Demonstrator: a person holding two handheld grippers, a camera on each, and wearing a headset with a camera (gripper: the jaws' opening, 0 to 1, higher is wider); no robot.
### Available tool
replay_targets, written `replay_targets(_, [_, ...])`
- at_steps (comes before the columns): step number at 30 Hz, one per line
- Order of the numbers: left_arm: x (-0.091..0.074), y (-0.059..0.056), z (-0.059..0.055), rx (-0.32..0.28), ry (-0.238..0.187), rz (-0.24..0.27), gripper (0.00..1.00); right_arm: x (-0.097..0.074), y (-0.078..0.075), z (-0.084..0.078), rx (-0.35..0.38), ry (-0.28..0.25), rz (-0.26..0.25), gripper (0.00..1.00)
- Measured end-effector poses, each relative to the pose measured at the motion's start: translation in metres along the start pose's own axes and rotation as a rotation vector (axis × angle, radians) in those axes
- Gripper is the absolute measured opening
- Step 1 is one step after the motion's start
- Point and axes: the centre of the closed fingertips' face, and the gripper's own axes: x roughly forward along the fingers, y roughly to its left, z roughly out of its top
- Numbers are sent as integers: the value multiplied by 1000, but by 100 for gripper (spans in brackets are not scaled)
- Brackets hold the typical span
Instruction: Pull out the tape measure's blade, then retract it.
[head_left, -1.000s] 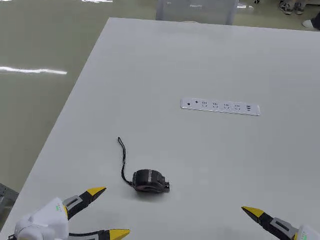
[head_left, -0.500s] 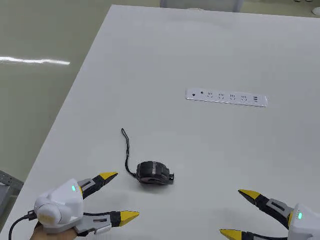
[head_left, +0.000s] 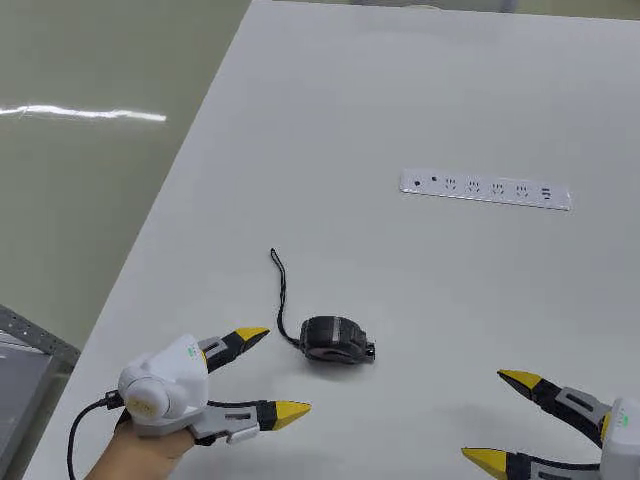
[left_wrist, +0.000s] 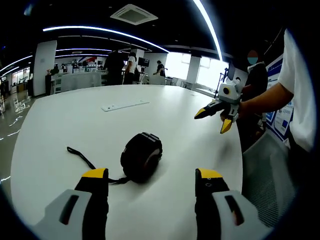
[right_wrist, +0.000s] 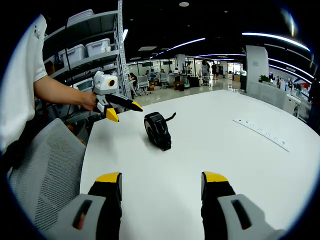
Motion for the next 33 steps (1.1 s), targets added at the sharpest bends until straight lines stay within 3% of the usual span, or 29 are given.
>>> replay_targets(5, [4, 3, -2, 5, 8, -5, 68, 4, -3, -1, -2, 2, 5, 65])
replay_targets(16, [14, 17, 6, 8, -6, -4, 64, 15, -5, -4, -11, 10, 25, 62])
replay_targets(28, [26, 18, 7, 49, 17, -78, 60, 28, -8, -2, -17, 5, 53, 61])
replay_targets(33, [31, 21, 8, 58, 17, -83, 59, 33, -10, -1, -15, 9, 61, 61])
